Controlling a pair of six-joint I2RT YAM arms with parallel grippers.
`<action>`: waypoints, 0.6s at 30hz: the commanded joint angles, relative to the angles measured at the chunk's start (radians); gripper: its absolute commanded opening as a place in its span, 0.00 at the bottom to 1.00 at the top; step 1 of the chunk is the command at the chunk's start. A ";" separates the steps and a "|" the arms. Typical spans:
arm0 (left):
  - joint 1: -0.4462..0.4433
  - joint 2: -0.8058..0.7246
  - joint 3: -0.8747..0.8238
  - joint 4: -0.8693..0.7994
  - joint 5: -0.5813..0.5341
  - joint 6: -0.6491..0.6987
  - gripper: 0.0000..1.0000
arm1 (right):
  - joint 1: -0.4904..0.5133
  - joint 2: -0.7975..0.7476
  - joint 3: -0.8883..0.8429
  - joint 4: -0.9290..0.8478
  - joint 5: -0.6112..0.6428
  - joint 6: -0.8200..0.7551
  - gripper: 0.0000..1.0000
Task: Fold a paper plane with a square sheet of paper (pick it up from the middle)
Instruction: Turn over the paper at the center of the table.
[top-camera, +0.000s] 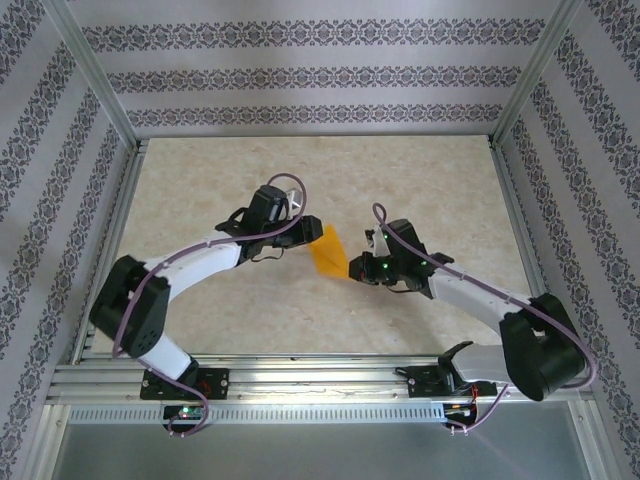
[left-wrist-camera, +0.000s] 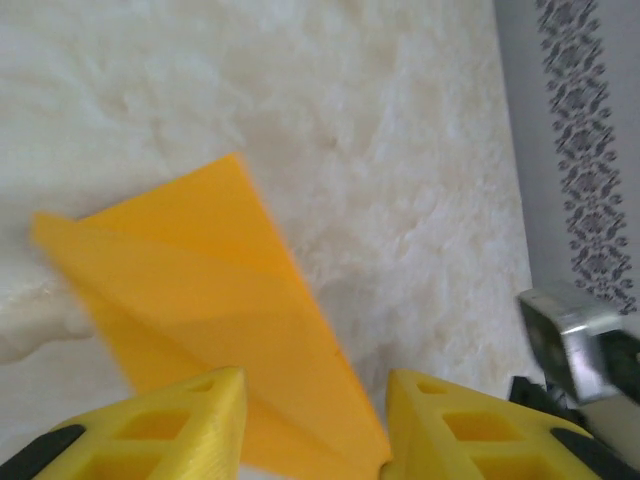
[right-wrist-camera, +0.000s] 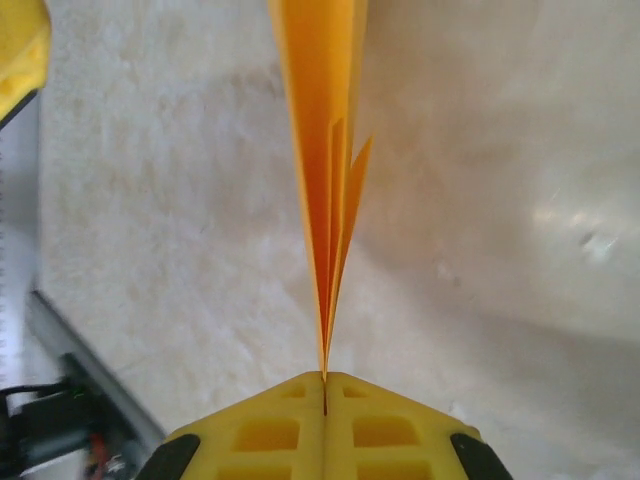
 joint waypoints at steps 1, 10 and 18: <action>0.021 -0.072 -0.006 -0.070 -0.108 0.057 0.42 | 0.008 -0.066 0.102 -0.269 0.233 -0.289 0.01; 0.053 -0.196 -0.113 -0.038 -0.217 0.052 0.43 | 0.153 -0.116 0.235 -0.401 0.735 -0.639 0.00; 0.082 -0.249 -0.171 0.005 -0.262 -0.006 0.43 | 0.286 -0.034 0.258 -0.379 1.142 -0.745 0.01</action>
